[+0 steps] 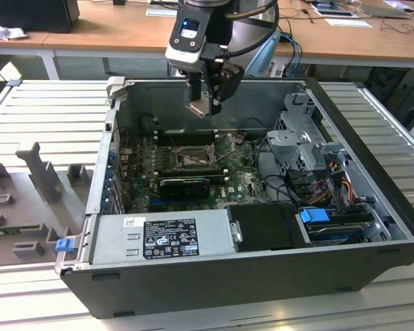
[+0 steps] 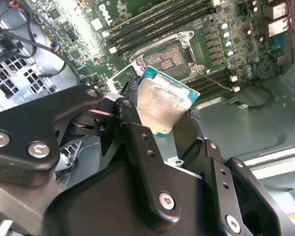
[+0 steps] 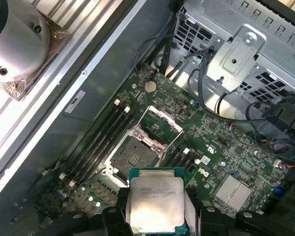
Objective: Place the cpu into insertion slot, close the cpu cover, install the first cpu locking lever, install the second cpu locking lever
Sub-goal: 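Place the cpu into insertion slot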
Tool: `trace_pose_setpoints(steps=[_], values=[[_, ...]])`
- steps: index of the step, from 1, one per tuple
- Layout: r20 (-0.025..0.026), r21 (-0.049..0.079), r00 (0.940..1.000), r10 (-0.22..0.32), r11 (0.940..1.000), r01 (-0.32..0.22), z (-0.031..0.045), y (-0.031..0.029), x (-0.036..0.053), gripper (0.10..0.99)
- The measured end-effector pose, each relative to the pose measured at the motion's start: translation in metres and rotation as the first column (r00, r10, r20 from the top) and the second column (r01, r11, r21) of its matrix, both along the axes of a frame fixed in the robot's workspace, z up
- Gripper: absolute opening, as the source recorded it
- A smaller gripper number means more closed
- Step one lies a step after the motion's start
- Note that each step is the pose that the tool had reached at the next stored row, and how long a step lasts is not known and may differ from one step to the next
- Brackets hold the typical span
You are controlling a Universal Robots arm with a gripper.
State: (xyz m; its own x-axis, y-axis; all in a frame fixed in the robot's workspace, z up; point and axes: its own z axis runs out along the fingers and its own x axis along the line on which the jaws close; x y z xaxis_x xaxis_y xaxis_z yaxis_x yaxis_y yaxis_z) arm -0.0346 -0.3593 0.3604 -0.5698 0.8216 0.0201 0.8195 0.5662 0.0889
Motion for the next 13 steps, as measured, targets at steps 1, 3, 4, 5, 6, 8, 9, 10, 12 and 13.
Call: trace_pose_setpoints(steps=[1, 3, 4, 5, 6, 8, 9, 10, 12, 13], values=[[0.0, 0.0, 0.9999, -0.013, 0.9999, 0.013, -0.0001, 0.0, 0.0, 0.525], [0.0, 0.0, 0.9993, -0.038, 0.9993, 0.038, -0.0005, 0.0, 0.0, 0.525], [-0.0001, 0.0, 0.9984, -0.057, 0.9984, 0.057, -0.0007, 0.0, 0.0, 0.525], [-0.0001, 0.0, 0.9974, -0.072, 0.9974, 0.072, -0.0009, 0.0, 0.0, 0.525], [0.0, 0.0, 0.9966, -0.082, 0.9966, 0.082, -0.001, 0.0, 0.0, 0.525], [-0.0001, 0.0, 0.9942, -0.108, 0.9942, 0.108, -0.0012, 0.0, 0.0, 0.525], [0.0, 0.0, 0.9929, -0.119, 0.9929, 0.119, -0.0013, 0.0, 0.0, 0.525], [-0.0001, 0.0, 0.9912, -0.132, 0.9912, 0.132, -0.0014, 0.0, 0.0, 0.525], [0.0, 0.0, 0.9864, -0.165, 0.9864, 0.165, -0.0016, 0.0, 0.0, 0.525], [0.0, 0.0, 0.9838, -0.179, 0.9838, 0.179, -0.0017, 0.0, 0.0, 0.525]])
